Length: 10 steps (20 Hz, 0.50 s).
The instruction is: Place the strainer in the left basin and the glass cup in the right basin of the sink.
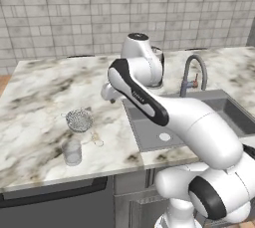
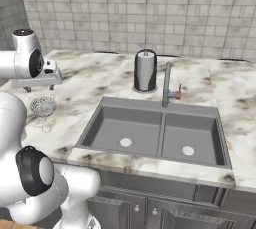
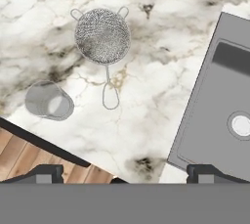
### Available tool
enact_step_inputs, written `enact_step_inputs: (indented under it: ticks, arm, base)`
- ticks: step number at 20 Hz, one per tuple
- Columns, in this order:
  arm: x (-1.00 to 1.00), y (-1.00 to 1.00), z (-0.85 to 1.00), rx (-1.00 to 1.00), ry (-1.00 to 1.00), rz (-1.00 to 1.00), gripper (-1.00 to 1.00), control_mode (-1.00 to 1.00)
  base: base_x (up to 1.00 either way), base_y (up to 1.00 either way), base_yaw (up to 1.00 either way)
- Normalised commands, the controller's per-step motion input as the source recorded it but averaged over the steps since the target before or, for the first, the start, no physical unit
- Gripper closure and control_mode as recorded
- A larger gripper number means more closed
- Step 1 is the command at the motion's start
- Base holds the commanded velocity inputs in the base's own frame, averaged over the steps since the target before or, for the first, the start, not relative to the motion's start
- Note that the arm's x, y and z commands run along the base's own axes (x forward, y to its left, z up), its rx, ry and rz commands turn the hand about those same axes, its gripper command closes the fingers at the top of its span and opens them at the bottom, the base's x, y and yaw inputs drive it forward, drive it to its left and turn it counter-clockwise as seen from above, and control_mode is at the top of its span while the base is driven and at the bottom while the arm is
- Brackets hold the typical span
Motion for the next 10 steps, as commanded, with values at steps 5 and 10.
enact_step_inputs:
  ticks: [5,10]
  arm:
    - [0.00,0.24,-0.04,0.02,0.01,0.04,-1.00,-1.00]
    - [-0.01,0.29,-0.05,0.01,0.00,0.03,-1.00,-1.00]
  base:
    - [0.00,0.00,0.00]
    - [0.00,0.00,0.00]
